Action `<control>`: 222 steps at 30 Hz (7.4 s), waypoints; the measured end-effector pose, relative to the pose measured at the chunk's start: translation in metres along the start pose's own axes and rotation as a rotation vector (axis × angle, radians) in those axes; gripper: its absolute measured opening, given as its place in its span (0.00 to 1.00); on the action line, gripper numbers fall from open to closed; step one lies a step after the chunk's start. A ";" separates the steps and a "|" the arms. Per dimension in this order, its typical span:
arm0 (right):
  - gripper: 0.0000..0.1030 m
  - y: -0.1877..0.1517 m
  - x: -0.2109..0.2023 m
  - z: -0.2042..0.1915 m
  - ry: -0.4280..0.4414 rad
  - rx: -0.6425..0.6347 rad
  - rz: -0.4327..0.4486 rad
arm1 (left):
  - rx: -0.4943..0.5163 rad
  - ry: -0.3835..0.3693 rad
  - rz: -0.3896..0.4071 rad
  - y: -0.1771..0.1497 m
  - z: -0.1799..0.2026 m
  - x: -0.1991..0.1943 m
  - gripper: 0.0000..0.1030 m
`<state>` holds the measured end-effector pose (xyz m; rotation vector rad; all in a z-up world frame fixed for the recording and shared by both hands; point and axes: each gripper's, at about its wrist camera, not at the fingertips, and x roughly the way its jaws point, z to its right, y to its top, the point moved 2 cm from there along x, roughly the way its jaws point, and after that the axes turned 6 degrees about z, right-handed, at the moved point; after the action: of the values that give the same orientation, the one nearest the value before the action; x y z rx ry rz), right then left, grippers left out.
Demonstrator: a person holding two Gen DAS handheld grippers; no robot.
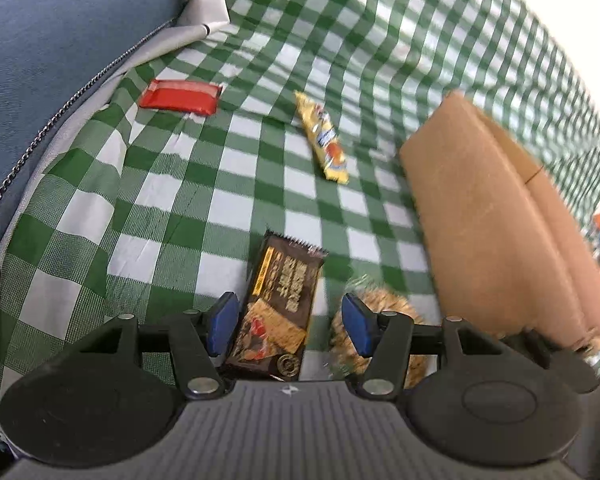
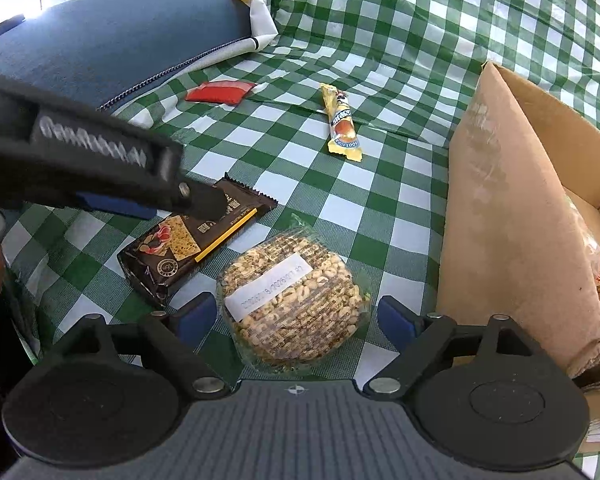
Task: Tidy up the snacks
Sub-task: 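Lift the chocolate bar with the left tool while the right tool lifts the nut cake, then carry both snacks over the box, lower them in and open both tools, then move both open tools back toward the red packet and yellow stick candy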
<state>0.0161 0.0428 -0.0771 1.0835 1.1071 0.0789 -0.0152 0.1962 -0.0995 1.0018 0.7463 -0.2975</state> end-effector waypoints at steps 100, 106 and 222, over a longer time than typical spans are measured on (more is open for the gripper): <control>0.80 0.024 -0.090 -0.001 -0.169 -0.216 0.326 | -0.131 -0.062 0.217 0.027 0.009 -0.045 0.36; 0.80 0.026 -0.111 0.014 -0.184 -0.208 0.386 | -0.133 -0.098 0.240 0.033 0.025 -0.057 0.36; 0.39 0.054 -0.077 0.069 -0.263 0.244 0.350 | -0.326 0.037 0.241 0.162 -0.086 0.028 0.14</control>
<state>0.0532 -0.0168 0.0162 1.4553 0.6943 0.0760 0.0568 0.3566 -0.0408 0.7777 0.6734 0.0518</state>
